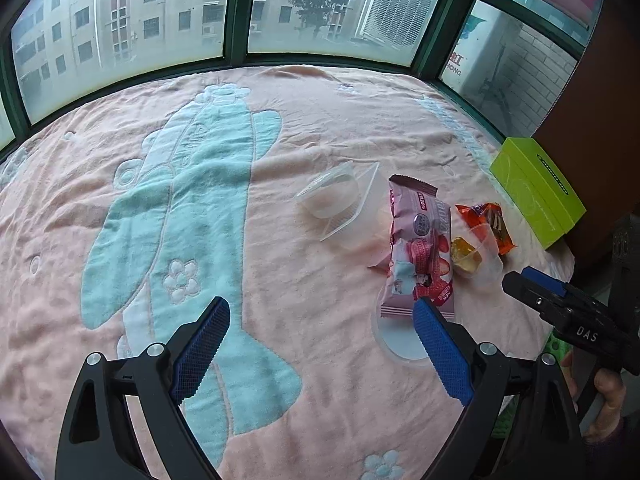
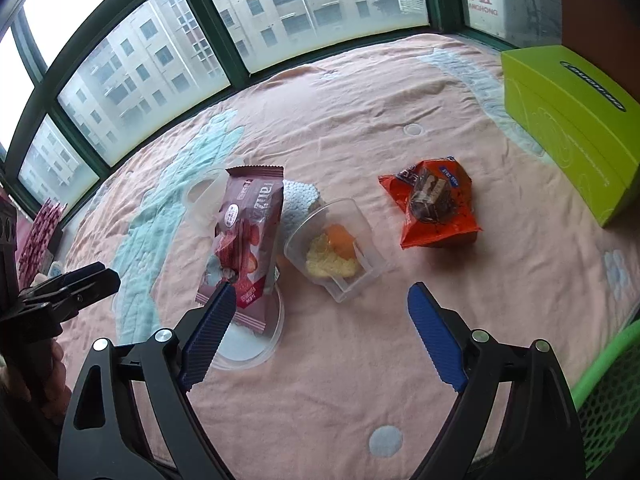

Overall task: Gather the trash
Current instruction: 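Close the right tool on the clear cup holding cake, then lift the clear cup with the right tool while the left tool grasps the pink snack bag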

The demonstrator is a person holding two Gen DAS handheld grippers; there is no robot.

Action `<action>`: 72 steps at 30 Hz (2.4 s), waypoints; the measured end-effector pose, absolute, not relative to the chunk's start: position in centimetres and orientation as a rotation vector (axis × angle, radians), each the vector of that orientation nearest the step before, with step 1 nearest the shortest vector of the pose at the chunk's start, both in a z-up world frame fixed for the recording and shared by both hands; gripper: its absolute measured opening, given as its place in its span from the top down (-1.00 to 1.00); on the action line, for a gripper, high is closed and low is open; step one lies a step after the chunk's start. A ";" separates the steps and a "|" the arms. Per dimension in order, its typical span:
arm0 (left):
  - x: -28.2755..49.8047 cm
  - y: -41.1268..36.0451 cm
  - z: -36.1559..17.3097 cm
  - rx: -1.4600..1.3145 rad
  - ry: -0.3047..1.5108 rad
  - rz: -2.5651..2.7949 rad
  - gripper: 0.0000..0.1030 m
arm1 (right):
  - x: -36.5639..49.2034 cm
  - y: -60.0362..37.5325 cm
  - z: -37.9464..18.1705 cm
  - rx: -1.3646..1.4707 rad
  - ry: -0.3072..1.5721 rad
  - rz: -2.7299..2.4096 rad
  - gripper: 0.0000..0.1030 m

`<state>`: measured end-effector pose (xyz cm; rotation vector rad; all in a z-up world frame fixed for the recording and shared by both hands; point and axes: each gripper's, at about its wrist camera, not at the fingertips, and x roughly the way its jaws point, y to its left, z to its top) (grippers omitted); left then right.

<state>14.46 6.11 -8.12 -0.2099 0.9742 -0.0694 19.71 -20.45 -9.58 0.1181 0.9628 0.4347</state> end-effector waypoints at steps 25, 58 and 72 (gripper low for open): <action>16.3 6.4 -10.1 -0.230 1.026 -0.081 -0.74 | 22.9 -18.7 -12.4 -0.004 1.030 0.472 -0.23; 20.0 -2.0 -10.5 -0.148 1.027 -0.196 -0.70 | 16.5 -22.7 -7.2 -0.021 1.024 0.405 -0.02; 22.6 -4.4 -12.7 -0.105 1.081 -0.130 -0.70 | 13.8 -25.6 -5.7 0.114 0.968 0.353 -0.01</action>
